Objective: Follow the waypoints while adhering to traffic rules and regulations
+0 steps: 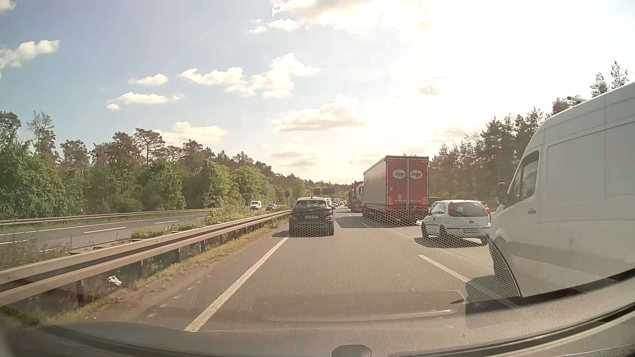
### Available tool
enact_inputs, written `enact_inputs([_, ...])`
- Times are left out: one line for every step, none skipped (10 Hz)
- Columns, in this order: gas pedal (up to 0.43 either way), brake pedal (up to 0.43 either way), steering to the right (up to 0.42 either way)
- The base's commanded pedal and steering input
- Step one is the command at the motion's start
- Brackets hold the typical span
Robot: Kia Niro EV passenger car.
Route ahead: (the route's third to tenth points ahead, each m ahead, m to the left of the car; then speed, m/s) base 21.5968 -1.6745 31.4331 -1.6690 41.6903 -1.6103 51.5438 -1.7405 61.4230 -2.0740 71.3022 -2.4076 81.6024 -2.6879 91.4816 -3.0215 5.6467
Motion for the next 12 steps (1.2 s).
enact_inputs([0.130,0.000,0.000])
enact_inputs([0.130,0.000,0.000])
enact_inputs([0.130,0.000,0.000])
enact_inputs([0.130,0.000,0.000])
enact_inputs([0.130,0.000,0.000])
enact_inputs([0.130,0.000,0.000])
enact_inputs([0.130,0.000,0.000])
enact_inputs([0.130,0.000,0.000])
enact_inputs([0.130,0.000,0.000])
enact_inputs([0.118,0.000,0.000])
enact_inputs([0.087,0.000,0.000])
enact_inputs([0.079,0.000,0.000])
